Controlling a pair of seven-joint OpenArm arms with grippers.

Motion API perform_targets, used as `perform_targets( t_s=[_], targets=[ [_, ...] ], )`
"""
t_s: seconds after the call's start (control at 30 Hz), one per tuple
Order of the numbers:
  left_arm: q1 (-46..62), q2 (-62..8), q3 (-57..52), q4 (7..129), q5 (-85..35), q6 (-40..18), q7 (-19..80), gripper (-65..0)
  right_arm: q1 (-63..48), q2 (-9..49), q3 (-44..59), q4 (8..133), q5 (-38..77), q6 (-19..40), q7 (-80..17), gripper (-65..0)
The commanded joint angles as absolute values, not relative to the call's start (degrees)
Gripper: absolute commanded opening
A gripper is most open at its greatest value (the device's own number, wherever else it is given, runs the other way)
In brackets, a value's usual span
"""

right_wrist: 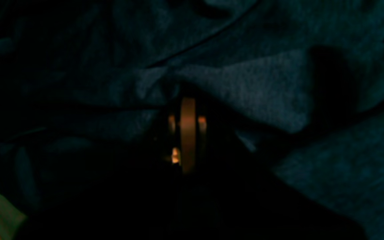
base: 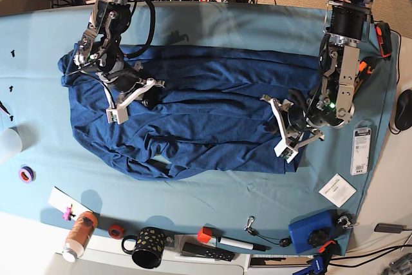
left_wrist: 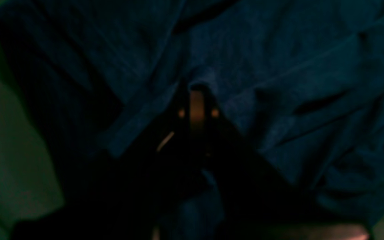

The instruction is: Layout the t-shirt on the table in an organized manner, then fold the t-shirt properly

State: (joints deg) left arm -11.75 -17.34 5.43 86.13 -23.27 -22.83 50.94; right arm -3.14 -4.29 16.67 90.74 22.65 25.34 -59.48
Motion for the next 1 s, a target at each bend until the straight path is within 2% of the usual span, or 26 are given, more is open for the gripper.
perform_targets(
  t_s=[0.0, 0.23, 0.53, 0.97],
  targets=[
    [-13.02, -17.93, 4.64, 87.05, -23.57, -21.54, 49.89, -65.0, -3.97, -4.75, 16.19, 89.23, 18.61, 24.62, -65.93, -65.0],
    [-12.97, -17.96, -3.33, 87.57, -27.33, -20.47, 52.51, -65.0, -3.97, -4.75, 16.19, 89.23, 18.61, 24.62, -65.91, -65.0],
    [-8.03, -17.93, -18.37, 87.68, -46.65, -28.4, 65.73, -65.0, -3.97, -4.75, 16.19, 89.23, 18.61, 24.62, -65.76, -65.0],
    [1.37, -19.11, -37.85, 89.84, -65.63, -34.39, 71.66, -65.0, -3.99, -4.75, 16.19, 89.23, 18.57, 24.62, -65.78, -65.0]
  ],
)
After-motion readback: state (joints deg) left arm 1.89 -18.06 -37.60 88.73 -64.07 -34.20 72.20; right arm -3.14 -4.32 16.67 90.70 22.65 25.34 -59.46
